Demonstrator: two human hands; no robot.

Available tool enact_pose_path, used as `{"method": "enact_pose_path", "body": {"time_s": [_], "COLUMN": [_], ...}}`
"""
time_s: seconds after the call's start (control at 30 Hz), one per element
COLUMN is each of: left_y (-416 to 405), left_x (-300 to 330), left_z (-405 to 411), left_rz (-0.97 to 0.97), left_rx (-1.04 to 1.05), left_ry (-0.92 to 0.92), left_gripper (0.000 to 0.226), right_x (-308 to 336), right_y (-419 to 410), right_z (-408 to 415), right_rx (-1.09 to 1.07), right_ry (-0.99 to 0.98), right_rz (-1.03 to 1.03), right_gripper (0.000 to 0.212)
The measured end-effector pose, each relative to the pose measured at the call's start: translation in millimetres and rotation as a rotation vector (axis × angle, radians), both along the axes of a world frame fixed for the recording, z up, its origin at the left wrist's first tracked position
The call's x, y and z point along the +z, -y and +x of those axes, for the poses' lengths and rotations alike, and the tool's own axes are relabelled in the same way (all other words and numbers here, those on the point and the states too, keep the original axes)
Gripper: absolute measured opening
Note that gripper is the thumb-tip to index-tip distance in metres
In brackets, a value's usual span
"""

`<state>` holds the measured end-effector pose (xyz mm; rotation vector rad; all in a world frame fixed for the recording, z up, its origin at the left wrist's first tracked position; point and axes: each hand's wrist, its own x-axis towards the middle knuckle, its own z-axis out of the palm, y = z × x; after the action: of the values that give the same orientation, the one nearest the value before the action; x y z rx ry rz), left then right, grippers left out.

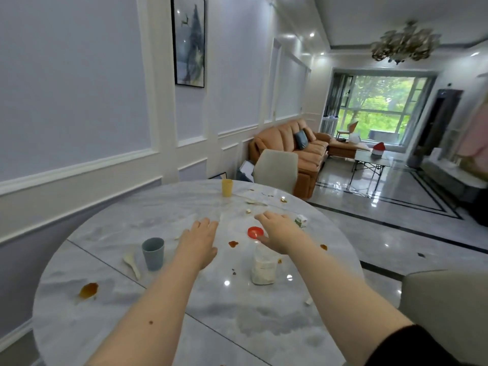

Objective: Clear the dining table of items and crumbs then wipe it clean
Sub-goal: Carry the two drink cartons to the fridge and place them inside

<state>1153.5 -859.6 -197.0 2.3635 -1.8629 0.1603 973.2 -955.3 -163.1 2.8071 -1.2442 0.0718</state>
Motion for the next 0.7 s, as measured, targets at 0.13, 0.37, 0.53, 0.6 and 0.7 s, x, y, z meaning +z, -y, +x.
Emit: {"method": "enact_pose_path", "body": {"time_s": [0.13, 0.37, 0.53, 0.6, 0.7], "left_y": [62.0, 158.5, 255.8, 273.3, 302.6], "left_x": [-11.0, -42.2, -77.0, -86.8, -112.4], "left_z": [-6.4, -19.4, -44.4, -49.8, -59.1], "left_rz": [0.007, 0.092, 0.227, 0.332, 0.469], "left_rx": [-0.1, -0.152, -0.18, -0.205, -0.234], "left_ry": [0.0, -0.084, -0.23, -0.336, -0.405], "left_gripper": [0.055, 0.041, 0.049, 0.064, 0.079], "right_x": [-7.0, -41.0, -88.1, -105.2, -134.5], "right_y": [49.0, 150.3, 252.6, 276.9, 318.1], "right_z": [-9.3, -40.0, -61.0, -65.2, -70.4], "right_rx": [-0.084, -0.201, -0.249, -0.264, -0.298], "right_ry": [-0.03, -0.053, -0.043, -0.028, -0.066], "right_rz": [0.018, 0.108, 0.162, 0.165, 0.162], "right_gripper": [0.06, 0.056, 0.051, 0.051, 0.055]}}
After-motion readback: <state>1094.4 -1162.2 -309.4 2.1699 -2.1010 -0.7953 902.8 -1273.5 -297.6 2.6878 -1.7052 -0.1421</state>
